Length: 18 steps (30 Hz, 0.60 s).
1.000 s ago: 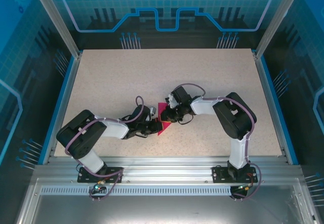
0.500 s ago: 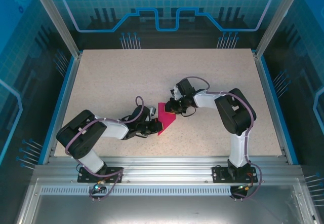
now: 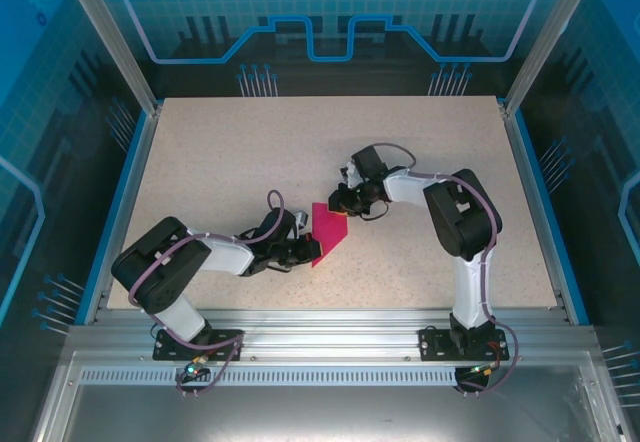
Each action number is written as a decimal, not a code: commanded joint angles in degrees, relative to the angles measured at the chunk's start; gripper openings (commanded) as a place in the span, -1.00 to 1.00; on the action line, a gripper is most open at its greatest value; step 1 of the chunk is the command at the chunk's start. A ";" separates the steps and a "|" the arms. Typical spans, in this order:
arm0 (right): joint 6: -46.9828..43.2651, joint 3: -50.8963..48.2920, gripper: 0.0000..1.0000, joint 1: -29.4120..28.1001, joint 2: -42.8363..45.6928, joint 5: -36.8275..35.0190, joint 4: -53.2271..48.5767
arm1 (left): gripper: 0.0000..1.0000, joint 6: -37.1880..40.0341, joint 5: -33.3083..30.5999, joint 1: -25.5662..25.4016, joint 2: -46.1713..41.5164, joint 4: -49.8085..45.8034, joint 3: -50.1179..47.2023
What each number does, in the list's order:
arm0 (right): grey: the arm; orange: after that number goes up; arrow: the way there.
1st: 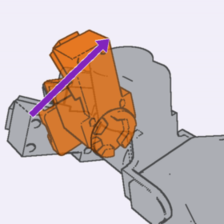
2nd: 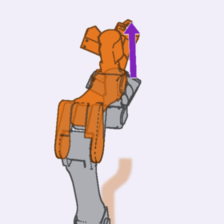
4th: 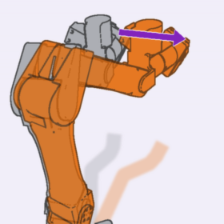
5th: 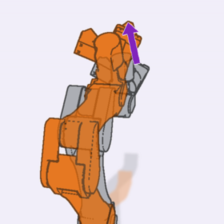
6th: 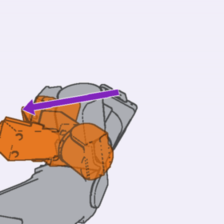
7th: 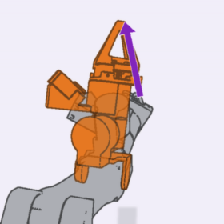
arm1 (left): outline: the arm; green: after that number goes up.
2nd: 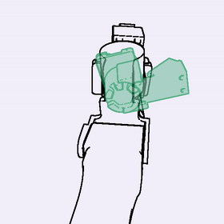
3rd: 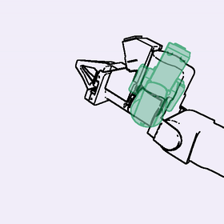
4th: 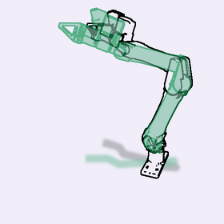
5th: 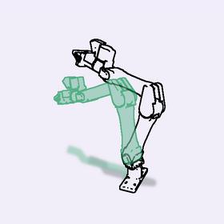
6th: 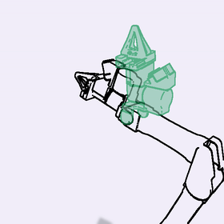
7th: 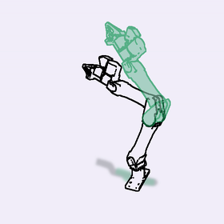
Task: Fold a paper plane with a square sheet of paper (pick it up from the middle)
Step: Fourth fold the wing at the center of the table.
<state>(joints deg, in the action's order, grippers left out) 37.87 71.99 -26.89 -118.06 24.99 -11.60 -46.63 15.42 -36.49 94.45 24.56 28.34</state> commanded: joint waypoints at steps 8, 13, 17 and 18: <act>0.23 3.26 -0.60 3.37 -3.18 -1.49 -0.91 | -0.95 1.10 -4.00 -1.25 6.13 -14.56 -4.89; -0.46 5.42 -0.59 4.29 -3.66 -1.72 -2.33 | -0.95 1.02 -4.01 -1.28 5.92 -14.61 -4.79; -0.78 6.50 -0.59 5.16 -4.12 -1.31 -2.99 | -0.95 1.10 -3.99 -1.29 5.62 -14.79 -4.60; -0.85 6.41 -0.58 5.25 -3.83 -1.13 -2.91 | -0.95 1.08 -4.04 -1.26 5.60 -14.86 -4.58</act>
<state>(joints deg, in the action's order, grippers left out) 37.87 77.17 -22.79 -121.01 24.47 -12.91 -46.61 15.42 -36.49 94.43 24.77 27.90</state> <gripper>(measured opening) 0.205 0.056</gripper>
